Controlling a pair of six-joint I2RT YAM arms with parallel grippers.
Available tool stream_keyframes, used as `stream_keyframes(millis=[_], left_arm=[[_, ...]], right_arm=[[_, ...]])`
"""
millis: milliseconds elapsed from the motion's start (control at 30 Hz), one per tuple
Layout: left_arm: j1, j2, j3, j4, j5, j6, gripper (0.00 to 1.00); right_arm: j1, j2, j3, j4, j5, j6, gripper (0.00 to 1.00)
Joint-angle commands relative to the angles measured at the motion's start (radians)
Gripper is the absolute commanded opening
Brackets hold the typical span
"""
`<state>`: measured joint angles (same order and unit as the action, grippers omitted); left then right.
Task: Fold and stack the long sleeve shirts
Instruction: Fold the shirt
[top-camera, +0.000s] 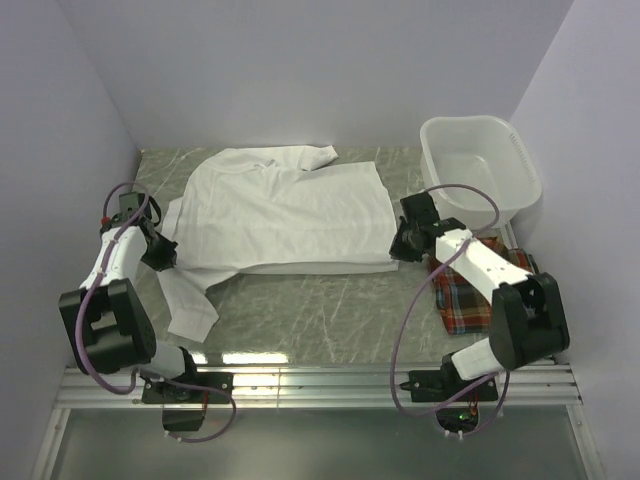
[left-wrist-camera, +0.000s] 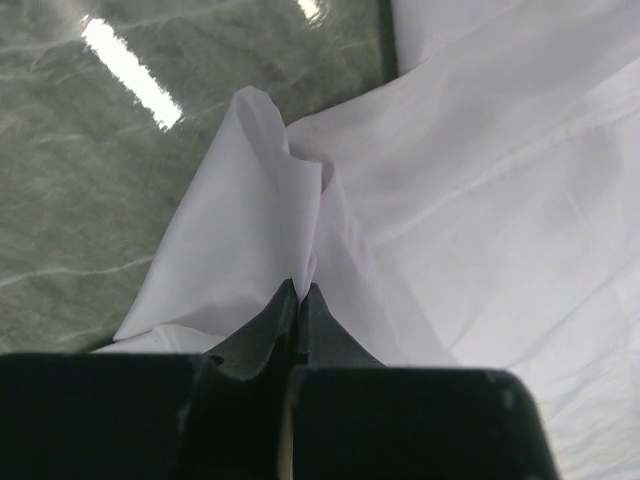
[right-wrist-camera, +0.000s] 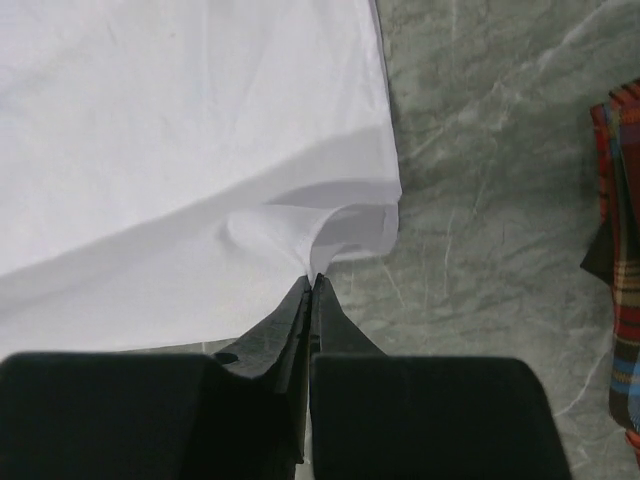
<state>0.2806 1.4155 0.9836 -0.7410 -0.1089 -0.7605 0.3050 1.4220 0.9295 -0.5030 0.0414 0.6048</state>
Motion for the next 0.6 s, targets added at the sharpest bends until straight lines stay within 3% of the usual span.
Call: stream_keyframes(millis=[0,300,567], left_arm=[[0.0,0.055,0.091,0.051,-0.006,0.007,0.04],[-0.034,0.22,0.222,0.071,-0.012,0.007,0.1],[-0.049,0.307,0.279,0.084,-0.026,0.006,0.12]], right_arm=[[-0.004,0.07,0.078,-0.023,0.061,-0.02,0.0],[-0.015,0.222,0.167,-0.003,0.092,-0.022,0.01],[-0.024,0.322,0.242,-0.003,0.104,-0.02,0.09]])
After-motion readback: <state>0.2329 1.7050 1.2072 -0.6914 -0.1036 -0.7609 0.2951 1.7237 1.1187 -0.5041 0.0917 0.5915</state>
